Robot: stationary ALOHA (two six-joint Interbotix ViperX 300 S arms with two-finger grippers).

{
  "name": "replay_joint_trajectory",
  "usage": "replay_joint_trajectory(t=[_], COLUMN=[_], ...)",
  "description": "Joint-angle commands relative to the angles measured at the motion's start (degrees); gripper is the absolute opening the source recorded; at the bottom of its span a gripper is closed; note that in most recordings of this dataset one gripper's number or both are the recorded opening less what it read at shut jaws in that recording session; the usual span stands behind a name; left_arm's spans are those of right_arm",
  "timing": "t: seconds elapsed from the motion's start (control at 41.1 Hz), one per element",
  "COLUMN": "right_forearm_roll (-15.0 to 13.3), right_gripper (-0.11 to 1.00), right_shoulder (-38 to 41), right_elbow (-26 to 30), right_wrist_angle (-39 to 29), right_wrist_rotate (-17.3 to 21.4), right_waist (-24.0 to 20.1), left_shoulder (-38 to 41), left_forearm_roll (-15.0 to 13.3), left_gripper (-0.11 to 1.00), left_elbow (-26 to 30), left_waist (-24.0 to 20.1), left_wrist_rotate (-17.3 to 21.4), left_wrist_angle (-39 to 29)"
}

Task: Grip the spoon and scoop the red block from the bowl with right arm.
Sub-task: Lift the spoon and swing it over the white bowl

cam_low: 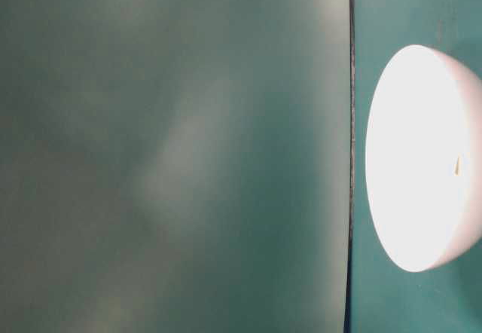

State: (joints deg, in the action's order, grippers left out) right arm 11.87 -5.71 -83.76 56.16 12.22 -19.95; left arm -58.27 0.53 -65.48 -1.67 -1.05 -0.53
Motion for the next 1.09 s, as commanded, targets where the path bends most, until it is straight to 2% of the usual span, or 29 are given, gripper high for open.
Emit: replay_joint_trajectory(t=[0.0,0.122,0.268,0.389,0.535,0.681,0.803,1.071], right_forearm_roll=[0.1,0.1,0.1,0.1,0.1,0.0,-0.1,-0.1], right_gripper=[0.22,0.22,0.22,0.22,0.22,0.22,0.22,0.21], right_shoulder=[-6.3,-15.0,-25.8,-32.8,-38.8,-39.6,-38.6,-29.2], right_elbow=[1.1,3.5,7.5,11.3,17.4,23.3,28.8,41.7], right_wrist_angle=[-5.6,-17.2,-34.5,-47.2,-61.6,-73.4,-80.2,-90.1], right_wrist_rotate=[-0.3,-1.3,-5.0,-6.9,-6.8,-6.7,-6.7,-6.7], right_waist=[-0.2,-0.2,1.1,4.4,10.8,17.1,20.6,24.0], left_shoulder=[0.2,0.1,-0.2,-0.4,-0.6,-0.6,-0.6,-0.6], left_forearm_roll=[0.1,0.1,0.1,0.2,0.2,0.1,0.2,0.1], left_gripper=[0.0,0.0,0.0,0.0,0.0,0.0,0.0,0.0], left_elbow=[1.6,1.6,1.7,1.7,1.7,1.8,1.8,1.8], left_waist=[-0.1,-0.2,-0.2,-0.2,-0.2,-0.2,-0.2,-0.1], left_wrist_rotate=[0.0,0.0,-0.1,-0.1,-0.1,-0.1,-0.1,0.0], left_wrist_angle=[0.4,0.6,0.7,0.7,0.7,0.5,0.3,-0.2])
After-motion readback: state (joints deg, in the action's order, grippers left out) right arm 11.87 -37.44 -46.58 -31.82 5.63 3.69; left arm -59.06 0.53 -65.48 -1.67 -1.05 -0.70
